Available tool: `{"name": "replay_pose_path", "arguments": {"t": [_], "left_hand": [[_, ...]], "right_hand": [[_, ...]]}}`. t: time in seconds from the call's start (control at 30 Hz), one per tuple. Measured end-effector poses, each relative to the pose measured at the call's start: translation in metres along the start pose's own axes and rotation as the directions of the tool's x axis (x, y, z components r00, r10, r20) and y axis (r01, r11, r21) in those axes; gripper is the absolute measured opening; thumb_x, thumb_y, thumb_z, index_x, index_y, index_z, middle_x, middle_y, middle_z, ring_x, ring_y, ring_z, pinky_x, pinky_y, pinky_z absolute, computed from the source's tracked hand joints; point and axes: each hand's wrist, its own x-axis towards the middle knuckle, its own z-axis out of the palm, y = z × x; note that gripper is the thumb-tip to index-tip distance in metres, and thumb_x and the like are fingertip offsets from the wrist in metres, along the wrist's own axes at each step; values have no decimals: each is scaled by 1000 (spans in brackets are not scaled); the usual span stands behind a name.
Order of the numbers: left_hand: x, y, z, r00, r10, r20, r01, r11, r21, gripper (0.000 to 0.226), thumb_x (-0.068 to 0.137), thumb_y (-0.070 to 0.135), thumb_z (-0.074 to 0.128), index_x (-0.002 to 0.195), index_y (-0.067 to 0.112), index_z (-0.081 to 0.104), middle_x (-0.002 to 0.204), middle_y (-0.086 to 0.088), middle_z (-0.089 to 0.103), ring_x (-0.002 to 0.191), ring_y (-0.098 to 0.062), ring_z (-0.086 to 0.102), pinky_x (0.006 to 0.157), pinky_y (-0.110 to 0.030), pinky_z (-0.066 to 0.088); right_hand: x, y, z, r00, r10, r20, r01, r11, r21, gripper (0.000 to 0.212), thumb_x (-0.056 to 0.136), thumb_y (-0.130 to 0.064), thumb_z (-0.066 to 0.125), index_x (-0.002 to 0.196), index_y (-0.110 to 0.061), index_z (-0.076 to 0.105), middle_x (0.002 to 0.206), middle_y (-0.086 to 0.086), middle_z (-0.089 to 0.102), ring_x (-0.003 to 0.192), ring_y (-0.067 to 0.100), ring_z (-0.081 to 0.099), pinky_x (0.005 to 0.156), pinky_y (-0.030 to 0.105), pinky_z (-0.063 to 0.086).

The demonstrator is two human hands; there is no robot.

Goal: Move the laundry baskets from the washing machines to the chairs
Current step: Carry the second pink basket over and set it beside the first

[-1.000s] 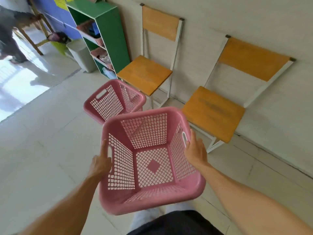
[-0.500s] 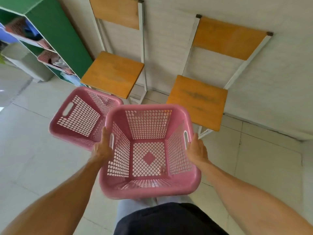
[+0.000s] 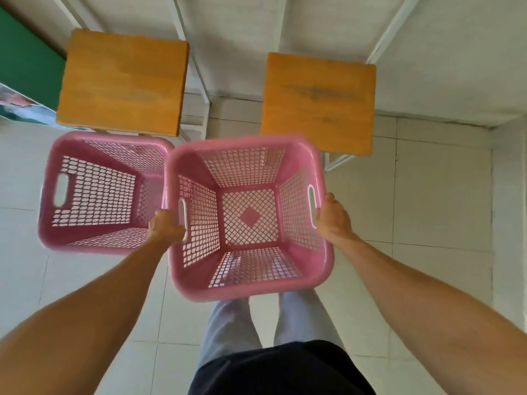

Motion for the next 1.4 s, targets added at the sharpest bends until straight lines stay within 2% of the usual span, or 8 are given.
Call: {"name": "replay_pose_path", "arguments": {"t": [0.1,0.33,0.47,0.6,0.87,1.03,1.23,1.4], "left_hand": [[12,14,4,1000,18,-8,-17,999,27,51,61,-4,66,110,-11,53,99,-22,62,92,-38,65,52,-33,52],[59,33,25,994,91,64,-99,984,145,38,69,-6,69,104,-6,57,100,-19,57,95,-35,63,51,-28,46],[88,40,39,990,122,68,-132,975,179,54,74,-2,68,123,-11,46,119,-22,51,108,-39,58,73,-36,54],[118,42,53,990,128,53,-136,974,181,58,73,-6,62,126,-12,40,108,-18,50,108,-39,57,72,-30,47],[148,22,58,992,116,-43,-109,984,141,46,76,-5,59,119,-5,43,113,-24,55,106,-44,57,83,-46,51],[137,23,68,990,106,-93,-96,990,105,49,81,7,60,125,0,39,117,-24,56,108,-45,58,88,-50,51],[110,11,93,979,175,-105,-172,984,34,87,75,5,49,151,3,7,160,-20,12,148,-36,11,121,-47,15],[90,17,95,959,271,-83,-266,962,64,85,83,7,50,154,5,5,163,-13,1,151,-25,0,122,-36,6]], "right_hand": [[10,-6,16,998,47,34,-47,999,-2,34,98,-17,55,127,-1,45,107,17,65,83,32,68,60,34,53],[43,-1,54,985,156,73,-160,986,54,29,100,-16,52,124,-1,45,102,16,67,62,23,57,40,21,36],[59,1,79,975,205,80,-211,974,84,27,100,-18,53,120,0,46,105,18,67,67,27,60,48,26,45],[76,-3,110,959,271,84,-282,947,153,27,98,-17,55,117,-1,45,103,19,67,69,31,66,55,36,57],[87,-26,149,960,255,119,-276,934,227,26,98,-10,51,120,0,41,102,17,62,70,28,57,61,32,47],[97,-33,150,958,266,105,-281,945,168,28,99,-9,49,124,0,40,96,15,59,59,23,54,49,25,41],[103,-39,154,957,274,96,-283,953,106,31,99,-9,50,127,0,41,93,15,60,57,23,56,42,24,40],[98,-48,156,938,317,140,-326,944,48,39,96,-6,52,132,-1,36,102,21,63,71,33,67,54,37,56]]}}
